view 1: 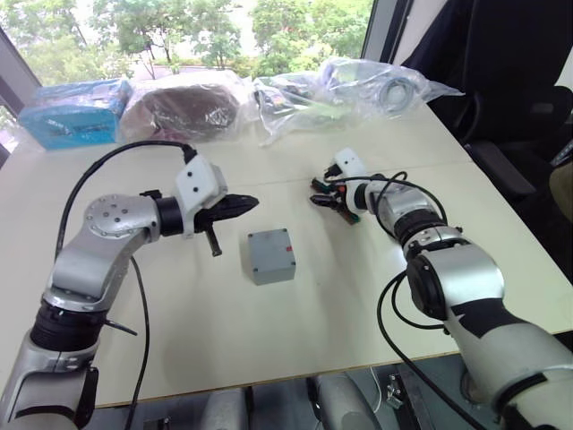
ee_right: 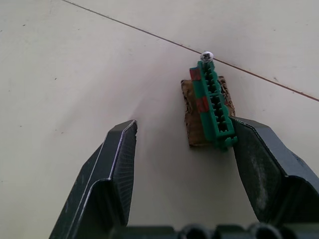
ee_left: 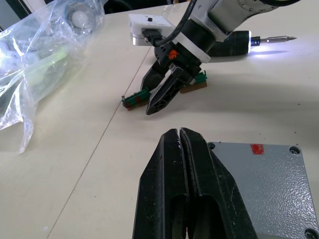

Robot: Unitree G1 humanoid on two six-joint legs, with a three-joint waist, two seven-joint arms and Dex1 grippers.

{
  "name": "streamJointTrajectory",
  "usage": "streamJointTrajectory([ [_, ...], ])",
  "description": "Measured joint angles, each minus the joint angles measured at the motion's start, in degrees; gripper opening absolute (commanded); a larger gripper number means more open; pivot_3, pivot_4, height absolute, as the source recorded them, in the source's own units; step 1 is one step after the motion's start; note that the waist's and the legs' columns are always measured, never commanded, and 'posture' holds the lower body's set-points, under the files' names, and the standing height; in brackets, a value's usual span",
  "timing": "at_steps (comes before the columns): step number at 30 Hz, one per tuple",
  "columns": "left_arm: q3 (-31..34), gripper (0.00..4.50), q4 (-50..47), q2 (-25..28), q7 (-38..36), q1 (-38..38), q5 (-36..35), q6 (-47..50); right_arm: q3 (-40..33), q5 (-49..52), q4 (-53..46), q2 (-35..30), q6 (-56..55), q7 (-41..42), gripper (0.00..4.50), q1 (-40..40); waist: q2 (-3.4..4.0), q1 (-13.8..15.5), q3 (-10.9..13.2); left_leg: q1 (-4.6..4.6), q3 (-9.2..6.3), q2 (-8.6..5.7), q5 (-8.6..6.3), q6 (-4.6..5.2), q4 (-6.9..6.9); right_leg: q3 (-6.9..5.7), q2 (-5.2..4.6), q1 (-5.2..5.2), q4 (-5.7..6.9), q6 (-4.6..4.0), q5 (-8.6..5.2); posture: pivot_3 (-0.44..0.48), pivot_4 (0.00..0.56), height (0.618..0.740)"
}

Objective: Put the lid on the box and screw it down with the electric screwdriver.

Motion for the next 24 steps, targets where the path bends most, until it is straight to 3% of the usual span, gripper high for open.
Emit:
streamJointTrajectory([
  [21, -0.05, 0.0, -0.07, -0.12, 0.08, 0.12, 0.03, -0.03, -2.43, 0.22, -0.01, 0.94, -0.35, -5.9, 2.93, 0.58, 0.0, -0.05, 0.0, 0.01, 0.0, 0.0, 0.0, 0.0, 0.0, 0.0, 0.0, 0.0, 0.01, 0.0, 0.0, 0.0, 0.15, 0.74],
  [24, -0.05, 0.0, -0.1, -0.12, 0.11, 0.25, 0.03, -0.02, -2.77, 0.23, -0.01, 0.96, -0.35, -6.03, 2.3, 0.58, 0.0, -0.05, 0.0, 0.0, 0.0, 0.0, 0.0, 0.0, 0.0, 0.0, 0.0, 0.0, 0.01, 0.0, 0.0, 0.0, 0.15, 0.74],
])
